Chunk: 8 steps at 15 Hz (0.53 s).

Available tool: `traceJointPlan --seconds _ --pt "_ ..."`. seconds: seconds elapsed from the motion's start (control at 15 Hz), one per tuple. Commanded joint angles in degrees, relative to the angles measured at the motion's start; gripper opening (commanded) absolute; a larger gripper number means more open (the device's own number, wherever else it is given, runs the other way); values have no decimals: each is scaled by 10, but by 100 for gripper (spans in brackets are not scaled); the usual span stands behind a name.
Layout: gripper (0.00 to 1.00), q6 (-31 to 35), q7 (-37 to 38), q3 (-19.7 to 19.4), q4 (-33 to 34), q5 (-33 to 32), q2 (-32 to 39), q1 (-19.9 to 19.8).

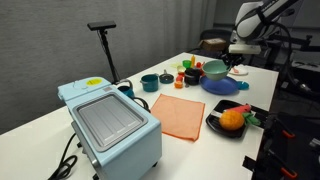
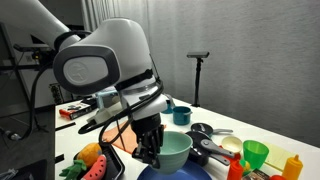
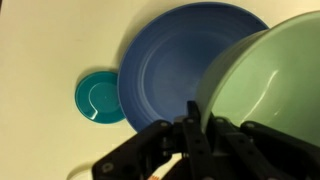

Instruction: Put the bowl on top of the plate

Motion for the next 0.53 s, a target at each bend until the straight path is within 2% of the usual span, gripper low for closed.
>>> traceJointPlan --seconds 0.0,0.4,0.47 --pt "2 35 64 4 -24 -11 1 -1" --pt "2 59 151 -4 -42 -17 17 1" --pt "8 63 164 -4 -41 -17 20 2"
